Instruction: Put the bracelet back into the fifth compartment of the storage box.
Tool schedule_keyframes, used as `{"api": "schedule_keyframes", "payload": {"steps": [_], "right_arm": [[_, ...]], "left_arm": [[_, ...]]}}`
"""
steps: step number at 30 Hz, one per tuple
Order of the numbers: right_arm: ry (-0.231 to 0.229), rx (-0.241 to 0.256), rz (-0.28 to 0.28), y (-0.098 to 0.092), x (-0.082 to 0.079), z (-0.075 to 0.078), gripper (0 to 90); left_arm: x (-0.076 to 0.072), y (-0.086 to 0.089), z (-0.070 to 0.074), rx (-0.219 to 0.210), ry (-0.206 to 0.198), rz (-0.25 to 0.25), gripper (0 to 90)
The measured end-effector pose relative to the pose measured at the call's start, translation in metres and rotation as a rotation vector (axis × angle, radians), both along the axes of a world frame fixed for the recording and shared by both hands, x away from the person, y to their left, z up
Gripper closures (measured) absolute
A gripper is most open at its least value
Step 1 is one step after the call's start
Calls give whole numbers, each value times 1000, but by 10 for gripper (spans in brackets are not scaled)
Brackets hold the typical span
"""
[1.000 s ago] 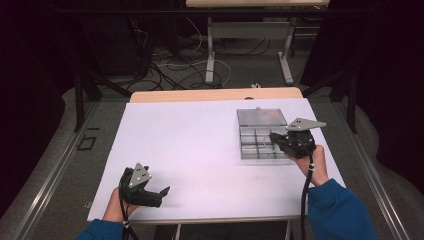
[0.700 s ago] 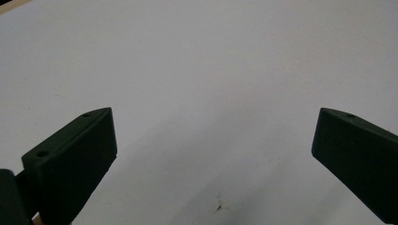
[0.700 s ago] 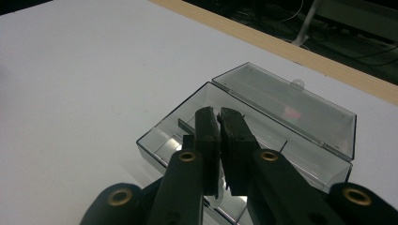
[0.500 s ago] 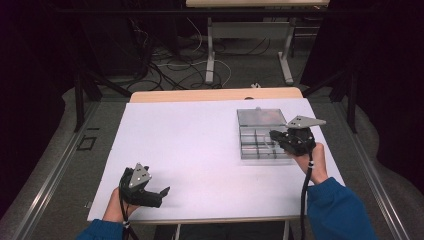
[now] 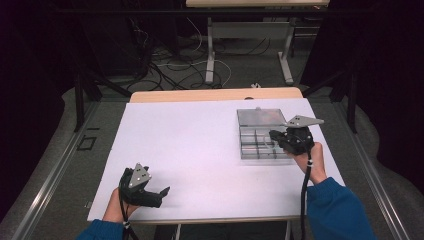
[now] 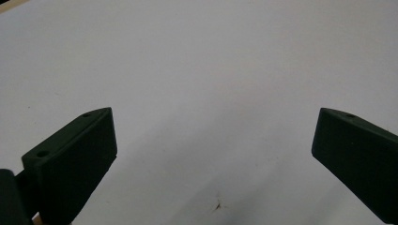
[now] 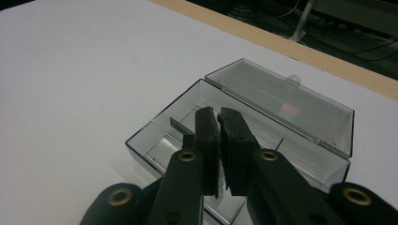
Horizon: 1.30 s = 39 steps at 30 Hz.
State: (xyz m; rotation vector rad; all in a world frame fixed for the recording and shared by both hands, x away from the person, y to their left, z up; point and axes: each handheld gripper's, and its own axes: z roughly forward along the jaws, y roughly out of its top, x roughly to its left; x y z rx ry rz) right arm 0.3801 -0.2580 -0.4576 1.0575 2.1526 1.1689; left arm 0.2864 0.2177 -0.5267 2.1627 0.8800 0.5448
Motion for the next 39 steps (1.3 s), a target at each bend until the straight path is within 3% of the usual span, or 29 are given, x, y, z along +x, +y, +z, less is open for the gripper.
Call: {"api": "schedule_keyframes", "payload": {"steps": [17,39], "right_arm": [[36,-26,-1,2,15,-12,865],[101,-62,-2,9,23,-33,863]], "left_arm": [[1,0,-1,1,-7,0,2],[0,0,-1,12,-3,-8,3]]}}
